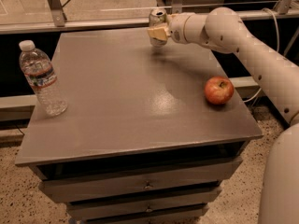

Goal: Move 7up can near water bottle

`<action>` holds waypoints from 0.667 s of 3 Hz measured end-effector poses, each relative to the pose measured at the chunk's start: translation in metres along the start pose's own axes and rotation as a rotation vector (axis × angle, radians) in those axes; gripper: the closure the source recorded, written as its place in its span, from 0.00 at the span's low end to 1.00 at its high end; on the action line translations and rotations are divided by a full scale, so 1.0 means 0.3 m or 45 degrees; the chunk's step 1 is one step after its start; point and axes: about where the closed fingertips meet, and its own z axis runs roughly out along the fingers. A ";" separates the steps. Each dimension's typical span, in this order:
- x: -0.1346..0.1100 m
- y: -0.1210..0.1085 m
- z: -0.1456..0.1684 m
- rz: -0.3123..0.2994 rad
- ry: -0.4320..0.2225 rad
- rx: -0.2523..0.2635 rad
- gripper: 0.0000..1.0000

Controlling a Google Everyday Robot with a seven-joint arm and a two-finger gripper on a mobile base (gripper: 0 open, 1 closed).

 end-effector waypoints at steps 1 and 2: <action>-0.087 0.127 -0.106 -0.036 -0.044 -0.134 1.00; -0.192 0.366 -0.194 -0.111 -0.099 -0.397 1.00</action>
Offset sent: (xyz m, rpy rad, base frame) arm -0.2115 0.1030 0.0653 -0.0325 -0.0063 0.6340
